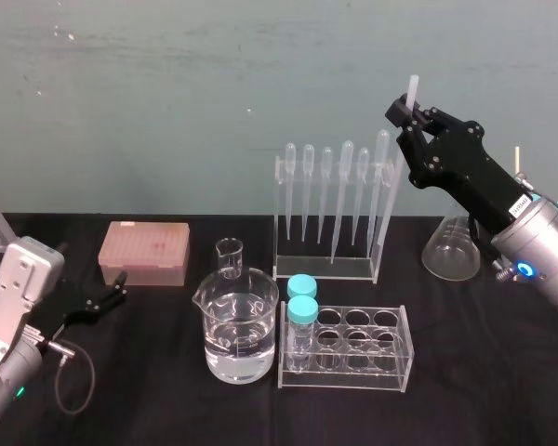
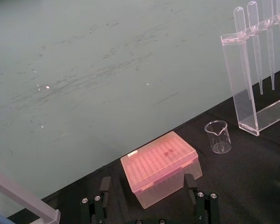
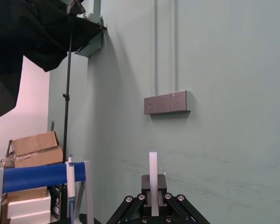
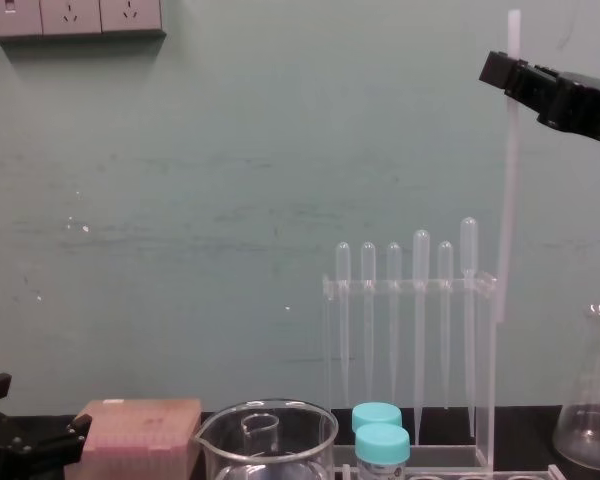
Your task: Pick up the stirring rod with one hand, then place it down.
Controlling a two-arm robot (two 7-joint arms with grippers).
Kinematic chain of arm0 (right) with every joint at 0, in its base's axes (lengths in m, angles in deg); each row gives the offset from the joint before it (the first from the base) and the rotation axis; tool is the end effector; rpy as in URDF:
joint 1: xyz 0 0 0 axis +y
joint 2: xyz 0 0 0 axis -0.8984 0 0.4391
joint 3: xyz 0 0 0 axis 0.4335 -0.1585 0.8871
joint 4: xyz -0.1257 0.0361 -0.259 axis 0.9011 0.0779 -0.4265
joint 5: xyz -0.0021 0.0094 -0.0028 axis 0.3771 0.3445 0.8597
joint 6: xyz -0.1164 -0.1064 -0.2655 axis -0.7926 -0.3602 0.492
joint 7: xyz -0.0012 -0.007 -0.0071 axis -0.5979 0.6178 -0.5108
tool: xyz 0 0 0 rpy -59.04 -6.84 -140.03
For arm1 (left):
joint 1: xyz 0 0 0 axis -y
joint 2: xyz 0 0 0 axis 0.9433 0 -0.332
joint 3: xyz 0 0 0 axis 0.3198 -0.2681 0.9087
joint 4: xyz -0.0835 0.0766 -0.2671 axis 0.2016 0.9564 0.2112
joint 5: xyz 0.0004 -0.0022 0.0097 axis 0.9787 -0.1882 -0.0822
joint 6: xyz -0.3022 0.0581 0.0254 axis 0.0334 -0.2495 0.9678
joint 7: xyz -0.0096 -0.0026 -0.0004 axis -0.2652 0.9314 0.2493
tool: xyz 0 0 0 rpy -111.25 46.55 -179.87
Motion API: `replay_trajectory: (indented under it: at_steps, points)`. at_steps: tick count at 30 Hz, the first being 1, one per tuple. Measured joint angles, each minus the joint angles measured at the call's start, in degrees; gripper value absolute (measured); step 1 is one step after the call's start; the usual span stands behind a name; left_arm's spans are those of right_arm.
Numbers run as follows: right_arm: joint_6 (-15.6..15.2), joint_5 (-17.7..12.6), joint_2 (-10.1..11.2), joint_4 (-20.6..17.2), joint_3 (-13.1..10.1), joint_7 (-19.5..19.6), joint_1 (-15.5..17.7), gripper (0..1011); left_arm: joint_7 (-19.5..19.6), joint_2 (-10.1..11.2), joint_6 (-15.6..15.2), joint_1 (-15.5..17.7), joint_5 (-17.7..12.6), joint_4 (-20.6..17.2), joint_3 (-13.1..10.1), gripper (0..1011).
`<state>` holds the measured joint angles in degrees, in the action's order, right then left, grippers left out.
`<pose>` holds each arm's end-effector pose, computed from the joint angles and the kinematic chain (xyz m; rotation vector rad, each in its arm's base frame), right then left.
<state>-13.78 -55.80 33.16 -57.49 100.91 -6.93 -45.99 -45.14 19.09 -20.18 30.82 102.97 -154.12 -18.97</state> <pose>0.4075 -0.0501 -0.1960 0.3866 -0.2405 -0.7452 0.3580 0.0827 -0.3022 0.3044 -0.2851 1.2479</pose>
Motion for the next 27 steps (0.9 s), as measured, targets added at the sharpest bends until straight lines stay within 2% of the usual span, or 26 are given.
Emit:
replay_trajectory:
  at_steps: [13, 18, 27]
  points:
    - [-0.2, -0.4, 0.7, 1.7, 2.0, -2.3, 1.9, 69, 0.0, 0.0, 0.0, 0.0, 0.0, 0.0, 0.0, 1000]
    - [0.9, 1.3, 0.5, 3.7, 2.7, -1.8, 2.9, 70, 0.0, 0.0, 0.0, 0.0, 0.0, 0.0, 0.0, 1000]
    - [2.5, 4.1, -1.2, 8.0, 3.6, -1.3, 2.5, 69, 0.0, 0.0, 0.0, 0.0, 0.0, 0.0, 0.0, 1000]
